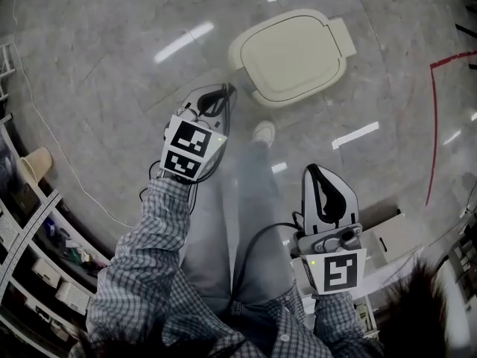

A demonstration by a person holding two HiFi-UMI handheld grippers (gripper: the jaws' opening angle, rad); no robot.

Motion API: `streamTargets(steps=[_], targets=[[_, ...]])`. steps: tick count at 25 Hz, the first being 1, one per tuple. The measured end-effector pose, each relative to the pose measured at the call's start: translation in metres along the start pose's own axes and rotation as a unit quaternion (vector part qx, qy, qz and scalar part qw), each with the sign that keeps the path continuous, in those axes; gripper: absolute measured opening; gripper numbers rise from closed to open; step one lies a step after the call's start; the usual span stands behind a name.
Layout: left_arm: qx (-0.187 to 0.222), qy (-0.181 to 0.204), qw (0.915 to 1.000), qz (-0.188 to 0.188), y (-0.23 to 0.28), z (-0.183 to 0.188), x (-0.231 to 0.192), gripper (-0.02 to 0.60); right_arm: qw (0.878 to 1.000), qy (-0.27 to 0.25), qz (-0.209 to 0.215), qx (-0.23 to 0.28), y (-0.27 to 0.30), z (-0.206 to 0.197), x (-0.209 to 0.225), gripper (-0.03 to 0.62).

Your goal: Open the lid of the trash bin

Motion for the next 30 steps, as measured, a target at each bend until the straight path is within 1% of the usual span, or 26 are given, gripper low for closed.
streamTargets(steps=[5,12,15,17,22,25,27,30], targets=[[-0.012,-0.006,0.9999,0.008,0.018,-0.009,-0.003,0.006,1.0,0.0,-0.005,-0.03,0.003,-0.012,0.003,0.023],[-0.032,-0.014,0.9993,0.01,0.041,-0.024,-0.005,0.006,0.999,0.004,-0.005,-0.036,0.007,-0.022,0.006,0.023],[-0.04,-0.018,0.999,0.012,0.049,-0.028,-0.006,0.006,1.0,0.005,-0.003,-0.03,0.009,-0.024,0.008,0.023],[-0.046,-0.016,0.9988,0.01,0.053,-0.03,-0.005,0.006,1.0,0.007,-0.002,-0.022,0.01,-0.025,0.009,0.023],[-0.063,-0.008,0.998,0.008,0.063,-0.035,0.001,0.006,0.999,0.012,-0.008,-0.04,0.009,-0.029,0.013,0.023],[-0.068,-0.011,0.9976,0.01,0.065,-0.036,0.0,0.006,0.999,0.014,-0.006,-0.031,0.008,-0.028,0.015,0.023],[-0.074,-0.013,0.9971,0.009,0.065,-0.036,0.0,0.006,0.999,0.017,-0.009,-0.034,0.007,-0.028,0.016,0.023],[-0.082,-0.002,0.9966,0.011,0.066,-0.036,0.0,0.006,0.999,0.02,-0.012,-0.037,0.006,-0.028,0.017,0.023]])
Point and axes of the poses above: the fingertips, and each gripper's own axes: y forward along the fingers, x to its right, z out of its top, the point moved 8 cm from there along -y, backward along the fingers, and after that the axes turned 5 degrees about z, right-handed, at the moved point
